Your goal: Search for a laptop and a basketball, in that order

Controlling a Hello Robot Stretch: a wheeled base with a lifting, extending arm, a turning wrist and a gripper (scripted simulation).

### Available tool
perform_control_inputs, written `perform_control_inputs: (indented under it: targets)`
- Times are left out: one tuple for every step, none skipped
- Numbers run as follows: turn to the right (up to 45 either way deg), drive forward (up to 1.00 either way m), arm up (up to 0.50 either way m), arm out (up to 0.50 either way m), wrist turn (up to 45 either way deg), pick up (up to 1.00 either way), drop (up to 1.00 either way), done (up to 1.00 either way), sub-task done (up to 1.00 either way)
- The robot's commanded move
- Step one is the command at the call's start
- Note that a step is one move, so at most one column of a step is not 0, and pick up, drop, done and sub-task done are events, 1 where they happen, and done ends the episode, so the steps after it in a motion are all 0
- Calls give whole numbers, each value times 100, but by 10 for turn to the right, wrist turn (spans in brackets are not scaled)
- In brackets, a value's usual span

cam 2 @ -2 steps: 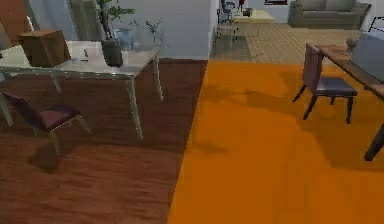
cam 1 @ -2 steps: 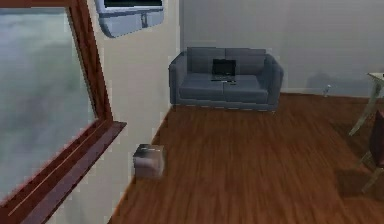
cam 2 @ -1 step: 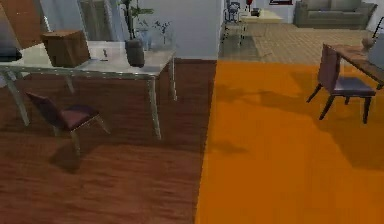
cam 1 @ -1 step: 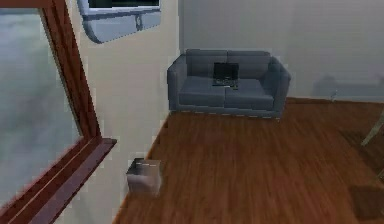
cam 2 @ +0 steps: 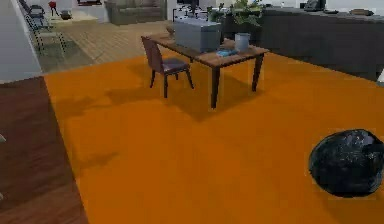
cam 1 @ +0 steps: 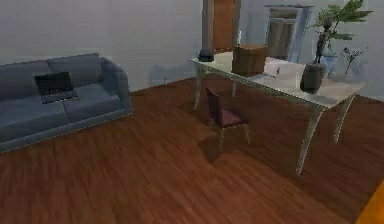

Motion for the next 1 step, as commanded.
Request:
perform_control_inputs:
  targets:
    - [450, 0, 0, 0, 0, 0, 0, 0, 0]
